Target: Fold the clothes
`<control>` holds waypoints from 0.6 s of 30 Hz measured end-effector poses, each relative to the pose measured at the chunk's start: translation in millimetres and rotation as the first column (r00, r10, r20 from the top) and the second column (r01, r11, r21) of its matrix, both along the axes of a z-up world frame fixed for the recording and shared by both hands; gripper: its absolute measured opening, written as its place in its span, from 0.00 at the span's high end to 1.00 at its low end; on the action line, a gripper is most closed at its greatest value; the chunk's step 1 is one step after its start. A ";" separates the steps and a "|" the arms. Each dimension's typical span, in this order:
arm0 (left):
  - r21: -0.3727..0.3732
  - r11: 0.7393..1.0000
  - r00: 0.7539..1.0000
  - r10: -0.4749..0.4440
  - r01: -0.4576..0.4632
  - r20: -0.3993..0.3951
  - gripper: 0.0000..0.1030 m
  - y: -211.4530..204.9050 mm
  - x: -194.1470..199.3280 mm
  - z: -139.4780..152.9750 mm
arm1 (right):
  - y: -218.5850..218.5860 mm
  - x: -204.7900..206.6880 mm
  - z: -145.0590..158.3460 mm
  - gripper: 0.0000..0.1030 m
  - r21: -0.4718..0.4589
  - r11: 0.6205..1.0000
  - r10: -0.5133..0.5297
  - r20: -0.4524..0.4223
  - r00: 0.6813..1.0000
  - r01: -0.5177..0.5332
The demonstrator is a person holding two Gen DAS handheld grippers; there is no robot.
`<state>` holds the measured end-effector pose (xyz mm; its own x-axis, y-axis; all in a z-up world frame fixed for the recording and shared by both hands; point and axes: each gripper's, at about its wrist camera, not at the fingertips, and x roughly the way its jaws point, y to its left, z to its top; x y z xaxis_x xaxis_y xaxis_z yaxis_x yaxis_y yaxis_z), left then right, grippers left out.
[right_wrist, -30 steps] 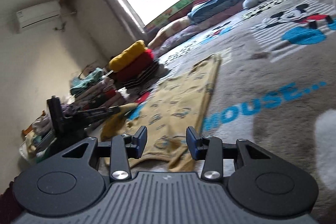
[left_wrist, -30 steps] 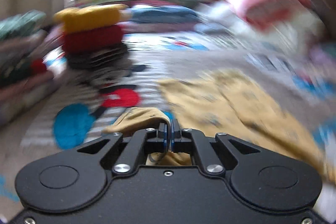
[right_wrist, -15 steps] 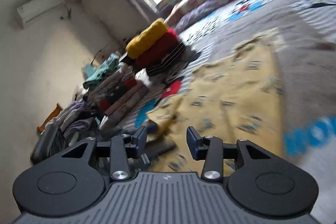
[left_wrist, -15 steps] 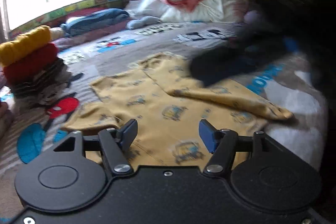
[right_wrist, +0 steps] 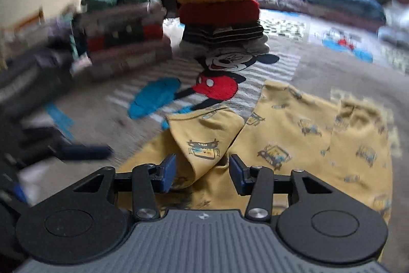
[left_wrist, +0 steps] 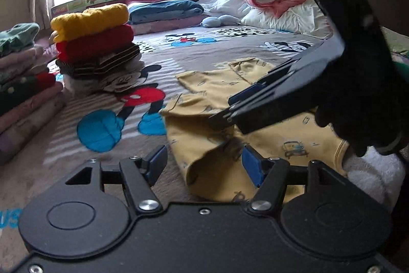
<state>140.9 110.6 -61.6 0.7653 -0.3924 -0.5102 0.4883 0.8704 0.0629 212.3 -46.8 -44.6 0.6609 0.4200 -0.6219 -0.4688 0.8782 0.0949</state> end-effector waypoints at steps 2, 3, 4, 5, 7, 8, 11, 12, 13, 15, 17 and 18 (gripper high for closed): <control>-0.003 1.000 1.000 0.007 -0.007 -0.006 0.38 2.4 1.0 -1.3 | 10.7 0.7 -6.3 0.58 -0.073 0.997 -0.003 0.039 0.999 0.006; -0.005 1.000 1.000 0.011 -0.011 -0.008 0.38 3.4 1.6 -1.8 | 14.9 1.5 -9.1 0.60 -0.105 0.994 -0.005 0.057 0.998 0.011; -0.007 1.000 1.000 0.014 -0.014 -0.010 0.38 4.3 2.1 -2.2 | 18.2 2.3 -11.6 0.62 -0.131 0.991 -0.007 0.073 0.997 0.017; -0.010 1.000 1.000 0.014 -0.014 -0.012 0.38 4.9 2.4 -2.5 | 17.9 3.4 -12.4 0.64 -0.130 0.991 -0.014 0.085 0.996 0.025; -0.016 1.000 1.000 0.015 -0.015 -0.016 0.38 6.0 3.1 -3.1 | 17.1 5.4 -13.6 0.80 -0.127 0.991 -0.028 0.107 0.994 0.041; -0.019 1.000 1.000 0.015 -0.015 -0.018 0.38 6.2 3.5 -3.4 | 15.1 5.6 -12.1 0.84 -0.112 0.992 -0.038 0.118 0.992 0.052; -0.019 1.000 0.999 0.005 -0.006 -0.036 0.38 3.3 6.1 -5.8 | 5.2 7.0 -5.5 0.97 -0.042 0.996 -0.068 0.131 0.989 0.074; -0.019 1.000 0.999 0.000 -0.001 -0.042 0.38 2.1 6.8 -6.5 | -1.4 8.0 -2.0 0.97 0.000 0.996 -0.090 0.128 0.988 0.091; -0.020 1.000 0.999 -0.005 0.004 -0.046 0.38 0.8 6.4 -6.7 | -8.4 9.0 1.8 0.97 0.044 0.993 -0.114 0.123 0.986 0.109; -0.022 1.000 0.998 -0.017 0.015 -0.054 0.38 -2.4 5.6 -7.2 | -28.1 10.5 11.7 0.97 0.153 0.976 -0.175 0.108 0.979 0.158; -0.032 0.999 0.997 -0.030 0.028 -0.064 0.38 -6.3 5.4 -7.6 | -49.1 10.6 21.2 0.97 0.238 0.950 -0.230 0.099 0.968 0.201; -0.036 0.999 0.997 -0.039 0.036 -0.068 0.38 -8.8 5.3 -8.0 | -58.6 10.1 25.5 0.97 0.267 0.939 -0.249 0.099 0.963 0.216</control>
<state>146.2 101.8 -69.5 0.7136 -0.4389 -0.5461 0.5228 0.8525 -0.0019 222.4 -105.4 -19.1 0.8265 0.3763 -0.4186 -0.2774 0.9194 0.2787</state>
